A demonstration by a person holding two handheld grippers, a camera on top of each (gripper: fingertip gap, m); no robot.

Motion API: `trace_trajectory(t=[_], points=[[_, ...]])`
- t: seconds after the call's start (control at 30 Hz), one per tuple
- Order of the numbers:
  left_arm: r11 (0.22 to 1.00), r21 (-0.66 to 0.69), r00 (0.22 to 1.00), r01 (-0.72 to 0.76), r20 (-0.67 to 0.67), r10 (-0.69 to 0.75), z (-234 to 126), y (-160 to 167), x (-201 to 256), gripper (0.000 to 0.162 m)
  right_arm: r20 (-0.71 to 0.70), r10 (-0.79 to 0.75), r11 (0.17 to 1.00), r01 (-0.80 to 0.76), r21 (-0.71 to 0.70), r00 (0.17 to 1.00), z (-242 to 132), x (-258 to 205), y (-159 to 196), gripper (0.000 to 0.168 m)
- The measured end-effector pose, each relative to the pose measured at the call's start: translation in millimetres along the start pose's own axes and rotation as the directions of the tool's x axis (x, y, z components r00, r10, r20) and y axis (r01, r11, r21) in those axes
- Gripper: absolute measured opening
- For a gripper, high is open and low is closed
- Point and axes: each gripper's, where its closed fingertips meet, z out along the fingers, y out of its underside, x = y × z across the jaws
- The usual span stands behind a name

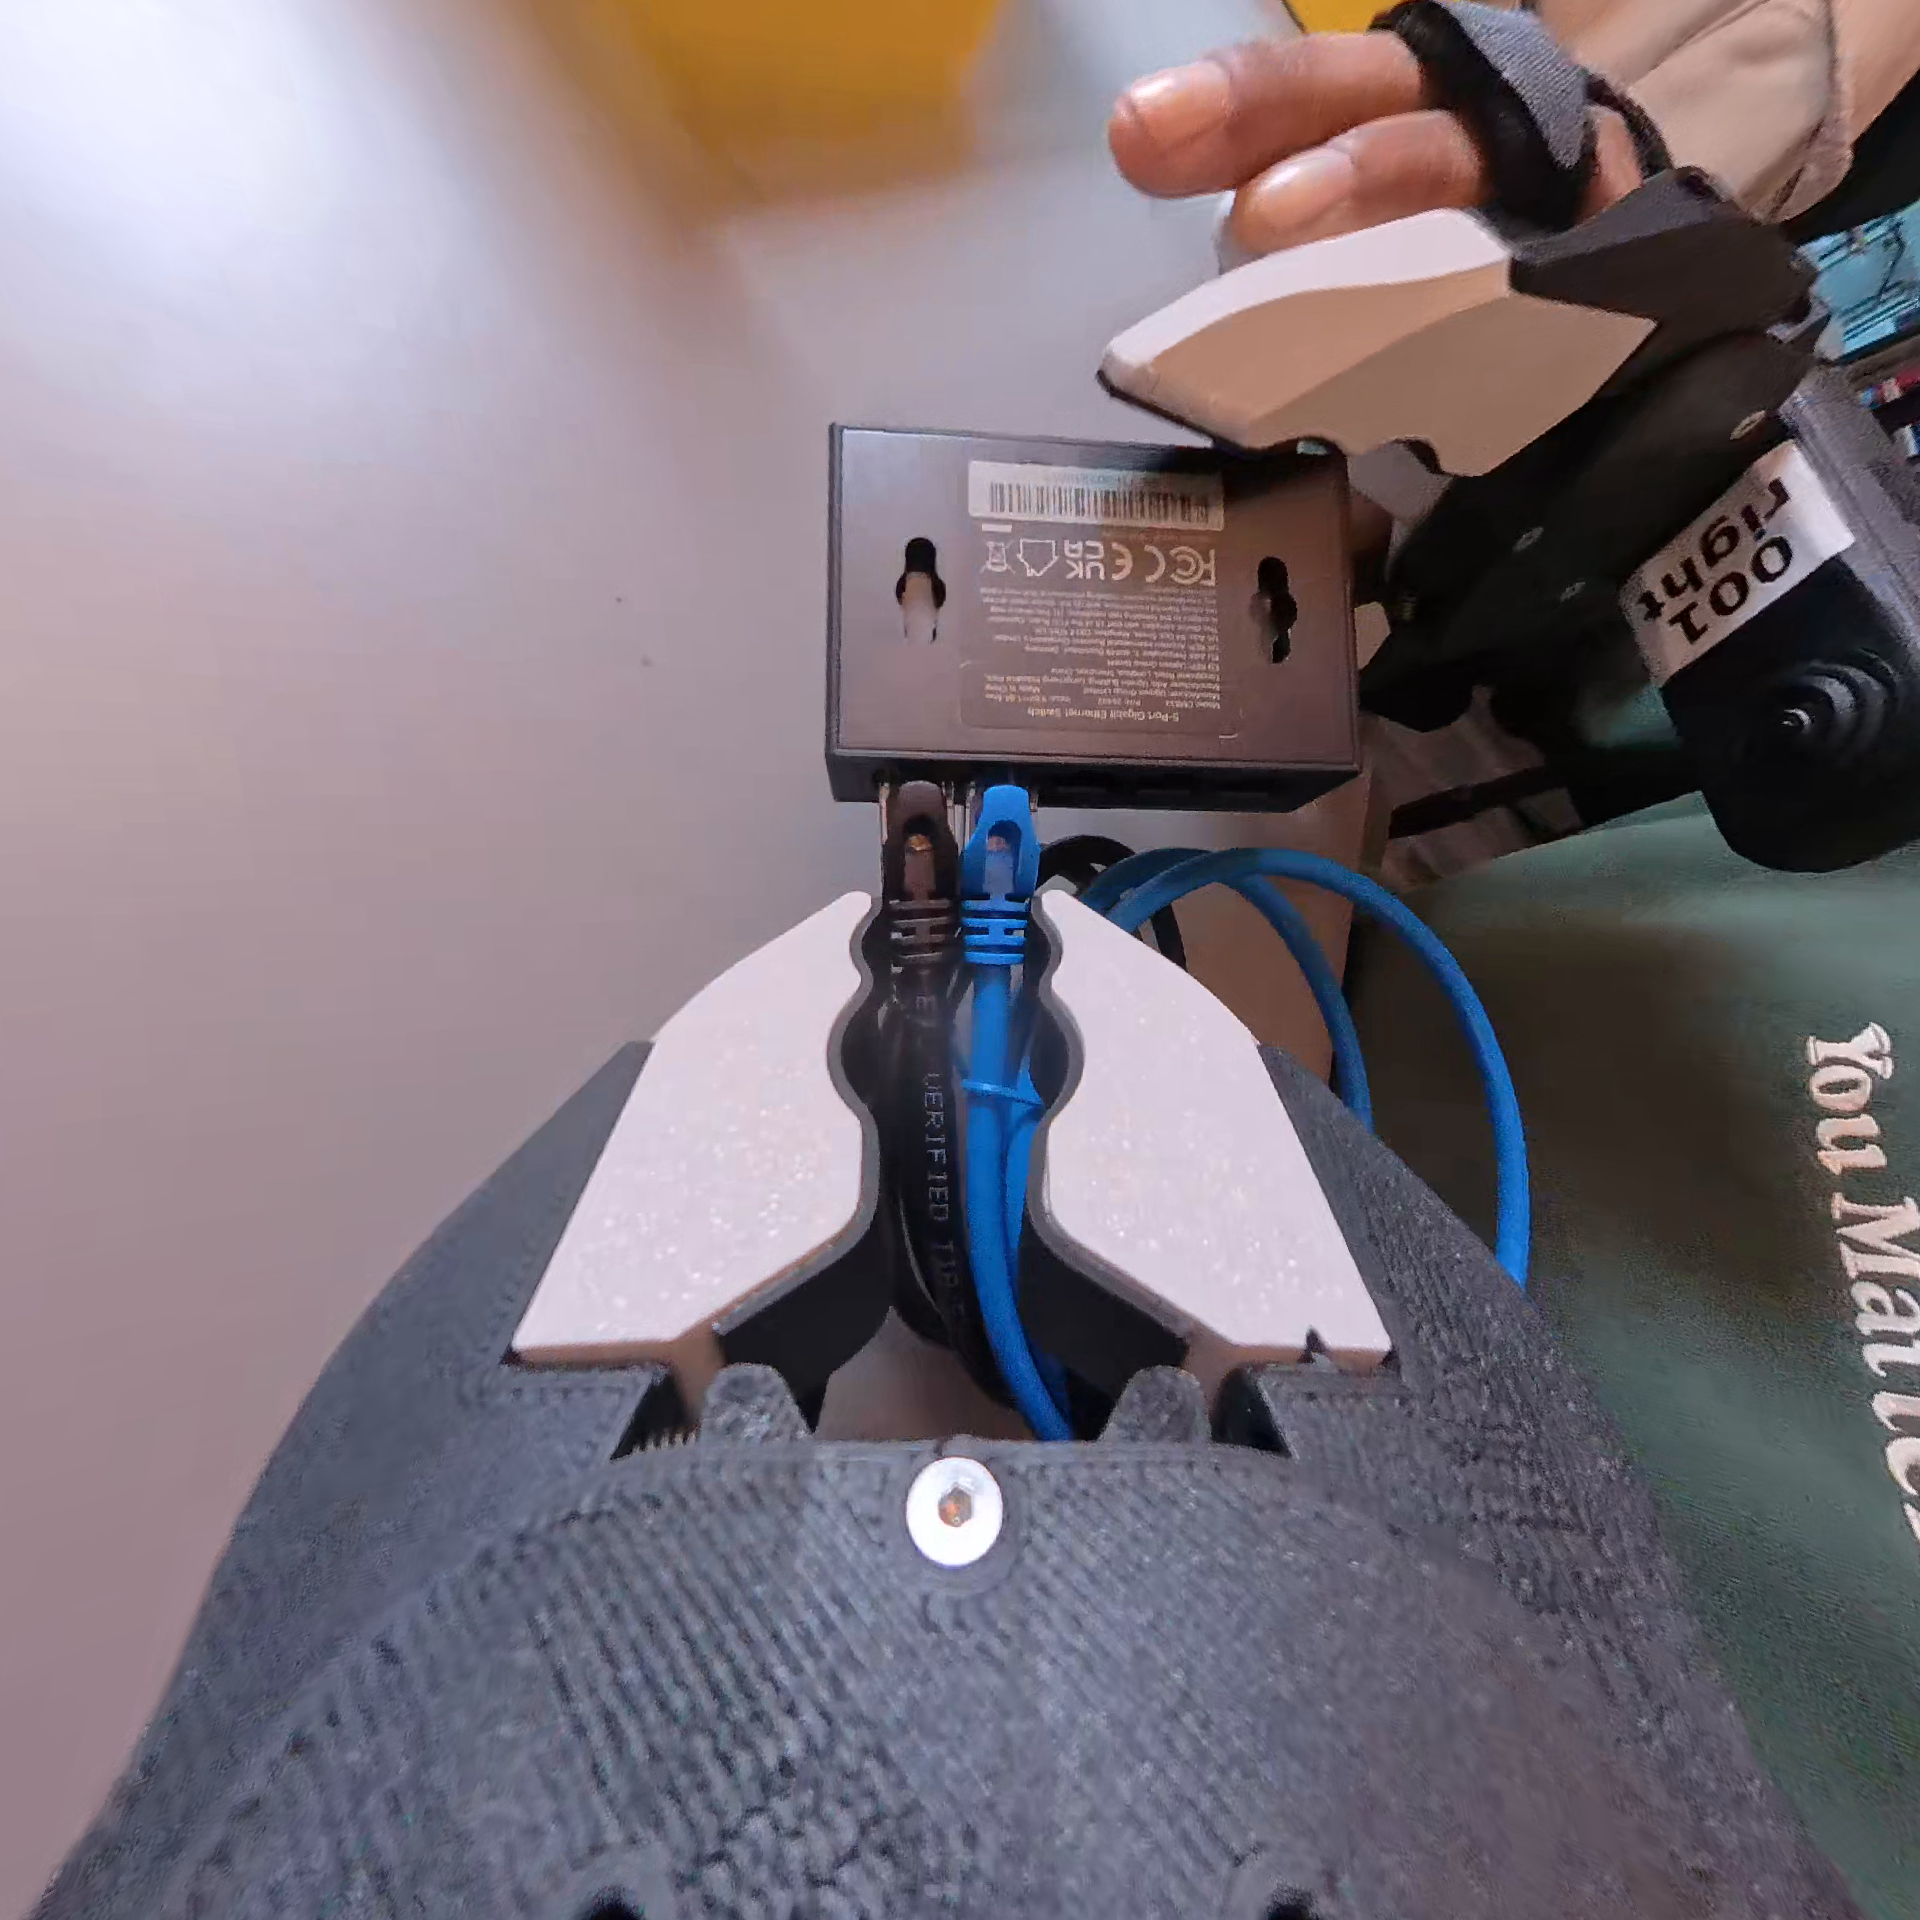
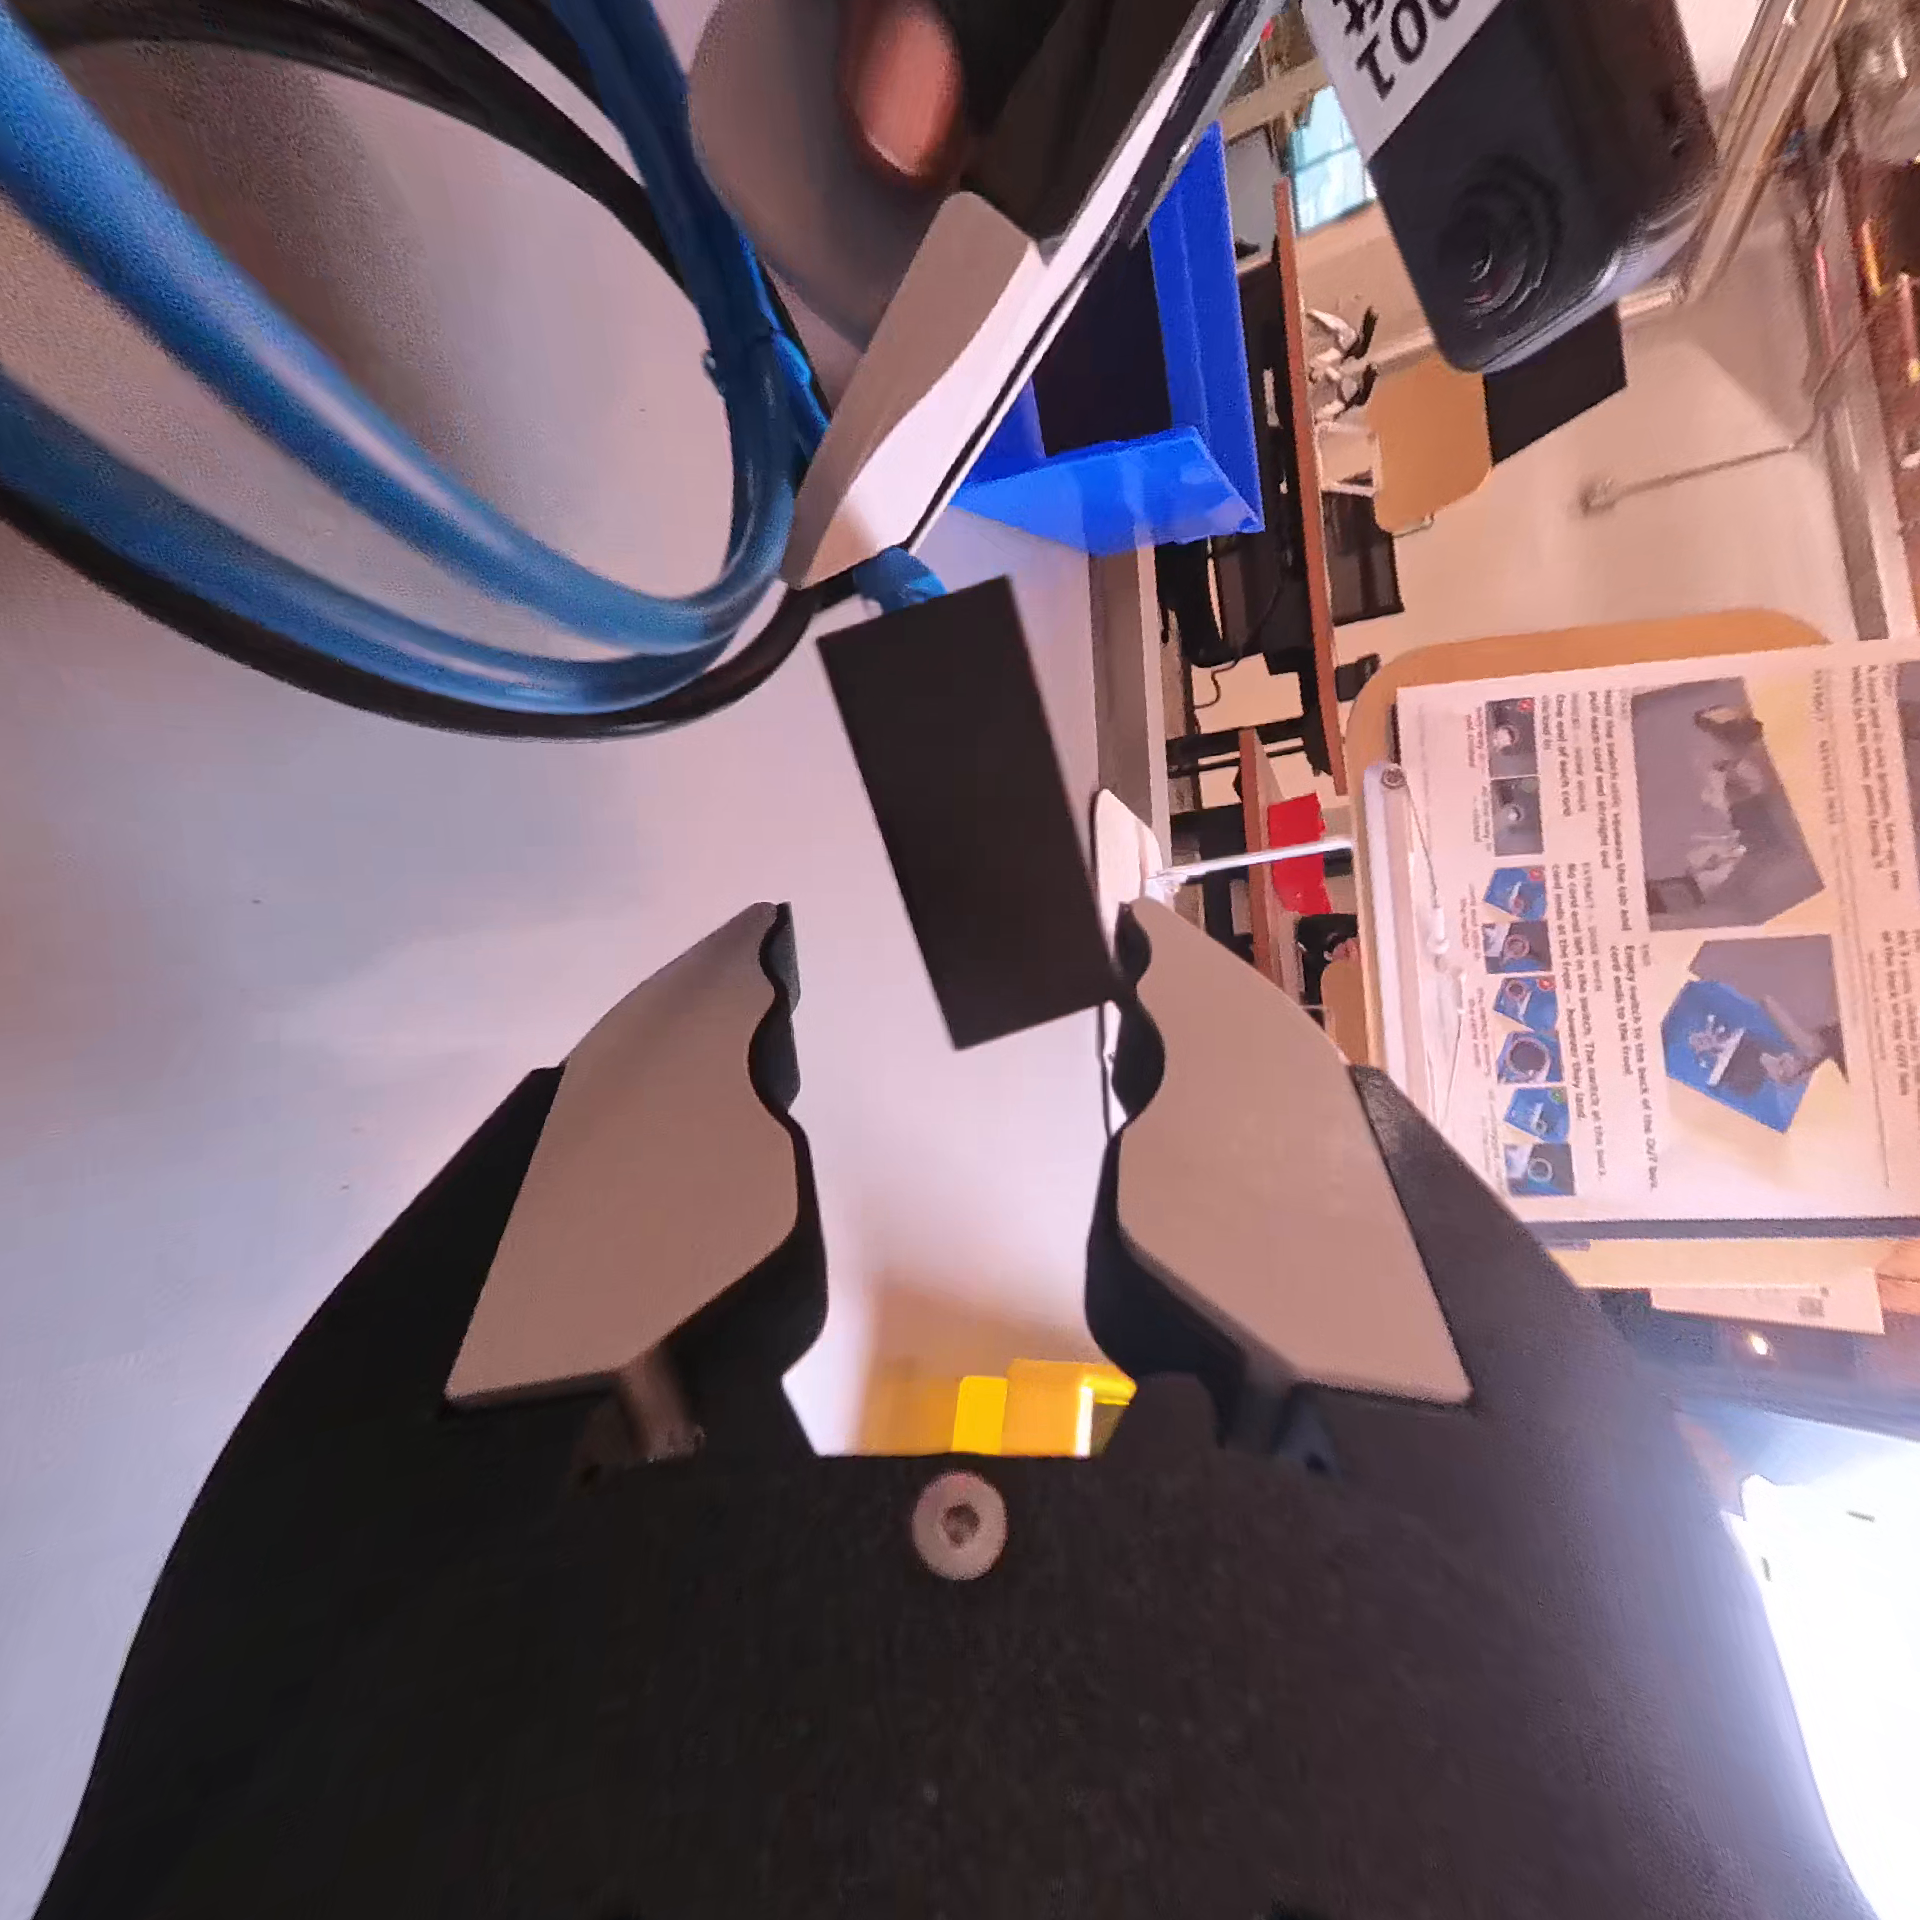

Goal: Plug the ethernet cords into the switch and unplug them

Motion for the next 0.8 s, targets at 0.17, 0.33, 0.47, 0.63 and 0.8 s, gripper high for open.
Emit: trace_trajectory(t=[0.17,0.33,0.47,0.63,0.8], points=[[0.999,-0.038,1.0,0.011,-0.012,-0.011,4,1,4,0.024,0.039,-0.055,0.996,0.057,-0.061,0.998,3,-5,-4,0.062],[0.998,-0.057,0.998,0.033,0.048,-0.03,17,-2,4,0.025,0.014,-0.13,0.982,0.131,-0.138,0.991,20,-9,0,0.04],[0.997,-0.007,0.997,0.072,0.006,-0.072,8,-9,11,0.025,0.026,-0.111,0.985,0.113,-0.133,0.994,24,-11,9,0.042],[0.999,-0.017,0.999,0.038,-0.012,-0.038,9,-13,25,0.023,-0.004,-0.154,0.982,0.153,-0.108,0.988,27,-12,7,0.054],[0.997,0.048,0.997,-0.054,-0.052,0.056,-11,-22,32,0.038,-0.023,-0.111,0.987,0.108,-0.121,0.993,17,4,10,0.052]])
